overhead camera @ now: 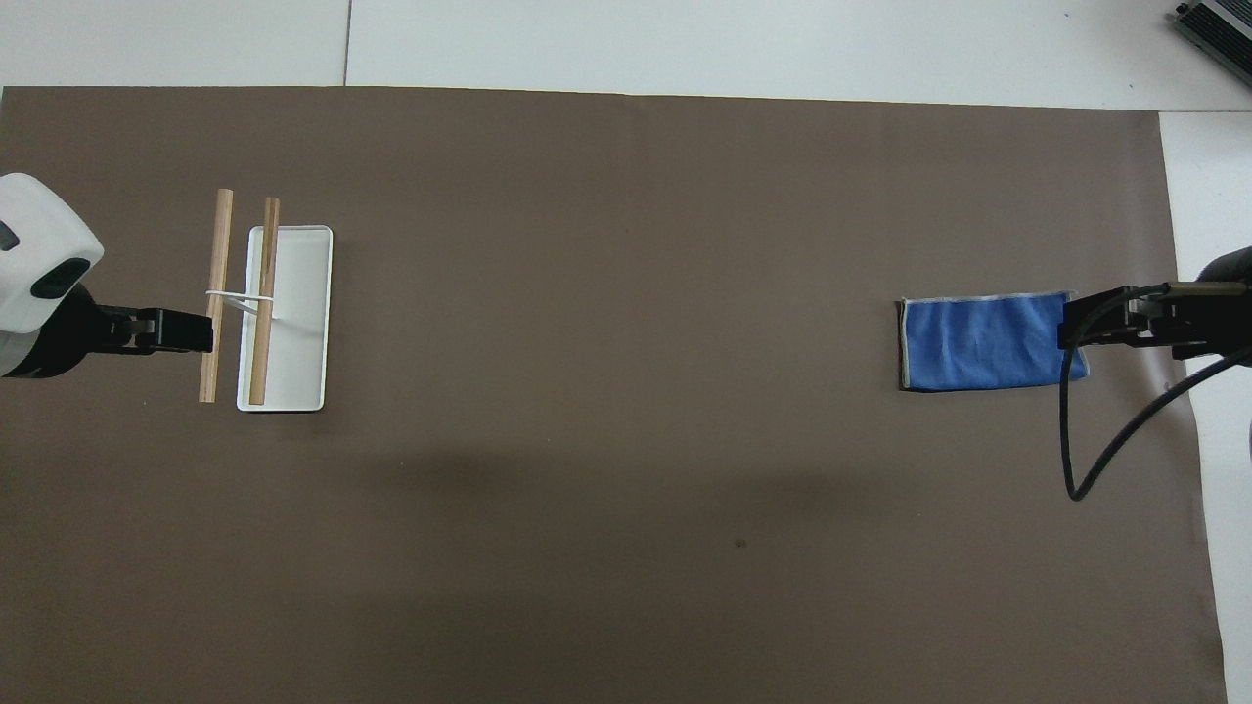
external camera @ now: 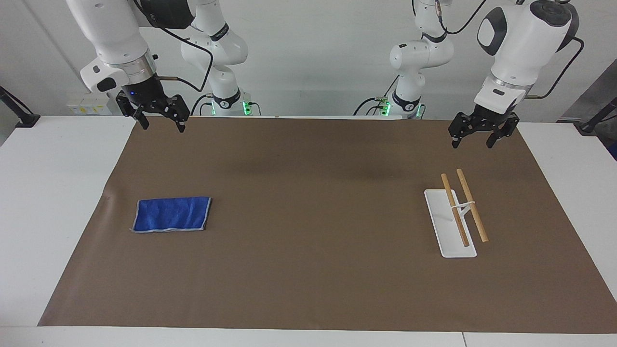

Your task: Right arm passes towel to left arm to hang

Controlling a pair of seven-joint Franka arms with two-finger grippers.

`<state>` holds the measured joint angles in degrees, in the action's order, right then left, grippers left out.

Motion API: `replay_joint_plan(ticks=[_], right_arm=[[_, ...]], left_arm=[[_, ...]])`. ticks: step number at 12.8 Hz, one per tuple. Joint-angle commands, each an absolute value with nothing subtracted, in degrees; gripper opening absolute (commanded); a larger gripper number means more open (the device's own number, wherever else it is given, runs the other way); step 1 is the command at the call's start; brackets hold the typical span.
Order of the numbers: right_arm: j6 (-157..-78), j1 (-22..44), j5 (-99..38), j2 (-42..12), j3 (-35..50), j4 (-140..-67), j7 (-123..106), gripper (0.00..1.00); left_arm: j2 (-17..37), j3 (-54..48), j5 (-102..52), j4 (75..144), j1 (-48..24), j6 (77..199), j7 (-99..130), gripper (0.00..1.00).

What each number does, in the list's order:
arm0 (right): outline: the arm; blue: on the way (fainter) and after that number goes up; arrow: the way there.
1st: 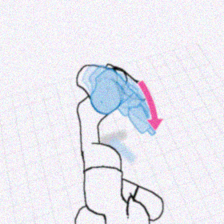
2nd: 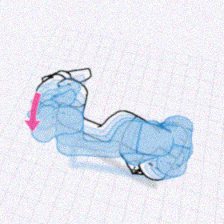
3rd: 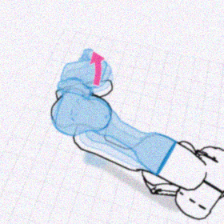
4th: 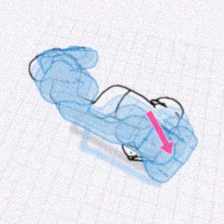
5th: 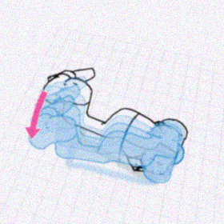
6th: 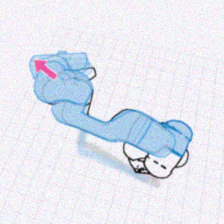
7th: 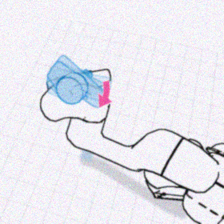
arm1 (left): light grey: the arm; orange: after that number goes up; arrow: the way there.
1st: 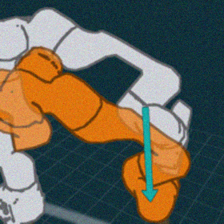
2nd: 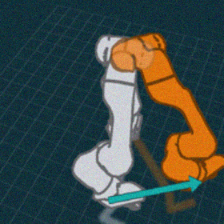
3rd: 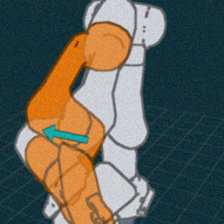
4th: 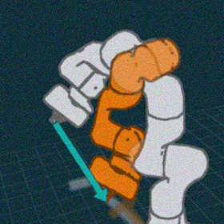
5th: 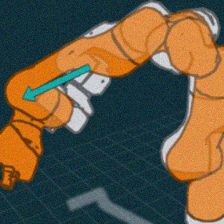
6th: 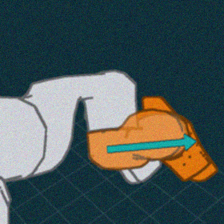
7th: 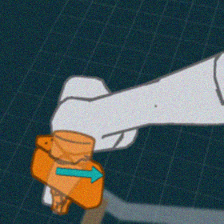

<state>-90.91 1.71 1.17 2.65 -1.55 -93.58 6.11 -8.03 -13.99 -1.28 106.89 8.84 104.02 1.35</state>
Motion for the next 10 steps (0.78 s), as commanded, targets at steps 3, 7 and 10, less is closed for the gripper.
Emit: replay_joint_plan(ticks=[3, 7, 10], right_arm=[[-104.82, -2.97, 0.97, 4.75, -1.41, -103.96, 1.51, 1.0], [-116.78, -4.74, 0.97, 1.68, -1.41, -110.55, -1.49, 1.0], [-121.63, -6.67, 0.97, -2.45, -1.41, -112.23, -3.15, 1.0]], left_arm=[[-9.23, -14.24, -1.85, 108.28, 9.4, 104.24, 1.41, 1.0], [-9.23, -14.24, -1.85, 108.28, 9.4, 104.24, 1.41, 1.0], [-9.23, -14.24, -1.85, 108.28, 9.4, 104.24, 1.41, 1.0]])
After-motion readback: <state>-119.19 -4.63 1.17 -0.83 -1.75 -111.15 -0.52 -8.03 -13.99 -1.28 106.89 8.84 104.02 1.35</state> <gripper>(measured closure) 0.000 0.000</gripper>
